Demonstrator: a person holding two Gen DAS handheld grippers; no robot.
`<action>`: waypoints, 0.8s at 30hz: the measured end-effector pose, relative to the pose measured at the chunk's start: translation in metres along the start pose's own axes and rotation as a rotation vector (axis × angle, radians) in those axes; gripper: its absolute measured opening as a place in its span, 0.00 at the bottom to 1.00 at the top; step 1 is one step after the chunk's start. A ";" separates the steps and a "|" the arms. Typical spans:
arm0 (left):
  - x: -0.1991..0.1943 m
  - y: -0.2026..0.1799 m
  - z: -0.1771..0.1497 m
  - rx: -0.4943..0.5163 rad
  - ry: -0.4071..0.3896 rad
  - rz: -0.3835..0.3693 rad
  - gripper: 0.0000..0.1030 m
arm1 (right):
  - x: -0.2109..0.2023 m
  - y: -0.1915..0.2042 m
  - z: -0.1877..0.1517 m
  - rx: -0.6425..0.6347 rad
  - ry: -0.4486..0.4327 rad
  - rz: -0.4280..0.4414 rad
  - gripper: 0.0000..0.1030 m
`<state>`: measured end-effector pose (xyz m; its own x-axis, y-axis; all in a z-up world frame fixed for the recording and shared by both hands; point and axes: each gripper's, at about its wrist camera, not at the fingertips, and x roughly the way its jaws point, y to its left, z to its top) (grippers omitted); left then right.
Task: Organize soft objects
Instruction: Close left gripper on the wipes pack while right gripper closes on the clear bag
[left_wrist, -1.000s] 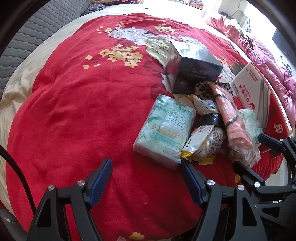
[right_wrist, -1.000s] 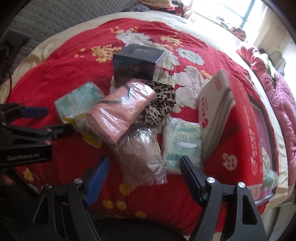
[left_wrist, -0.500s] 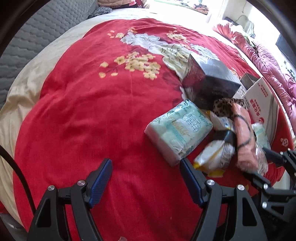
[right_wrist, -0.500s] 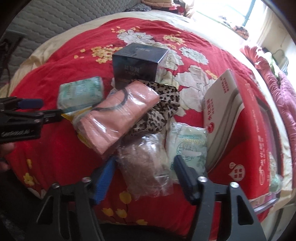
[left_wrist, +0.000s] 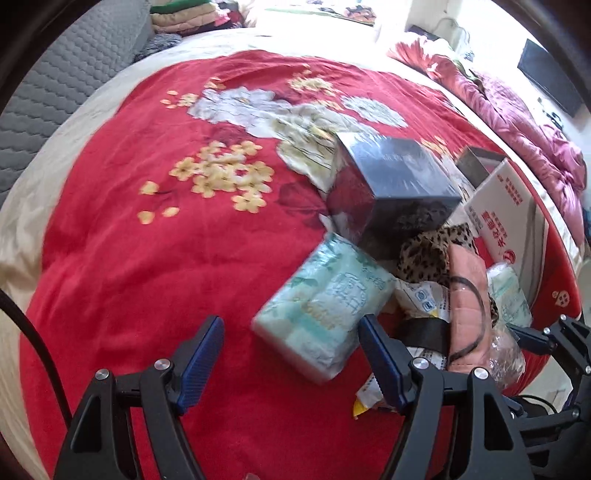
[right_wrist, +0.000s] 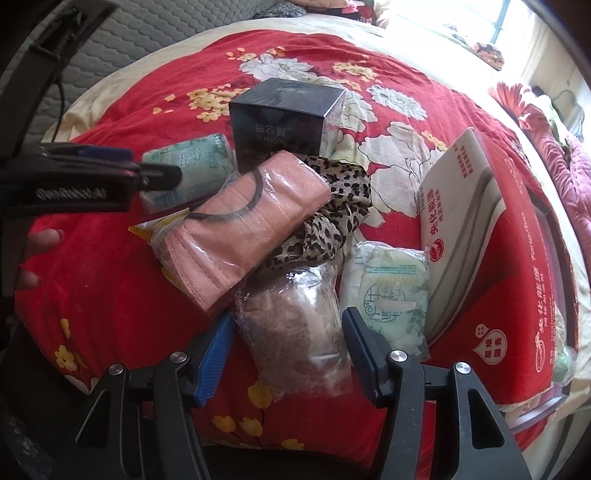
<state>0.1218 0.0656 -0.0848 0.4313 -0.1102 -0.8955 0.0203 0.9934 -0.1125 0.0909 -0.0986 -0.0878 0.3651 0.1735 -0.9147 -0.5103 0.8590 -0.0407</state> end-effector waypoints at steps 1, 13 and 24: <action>0.003 -0.001 -0.001 0.000 0.007 -0.010 0.72 | 0.001 0.000 0.000 0.002 0.002 0.000 0.60; 0.018 -0.008 0.002 0.008 0.026 0.019 0.68 | -0.006 -0.018 -0.002 0.116 -0.004 0.090 0.53; 0.001 -0.002 -0.003 -0.060 0.025 -0.052 0.52 | -0.025 -0.024 -0.005 0.179 -0.038 0.097 0.53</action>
<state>0.1198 0.0631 -0.0871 0.4082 -0.1633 -0.8982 -0.0121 0.9828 -0.1842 0.0899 -0.1261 -0.0661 0.3518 0.2751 -0.8947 -0.3990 0.9087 0.1225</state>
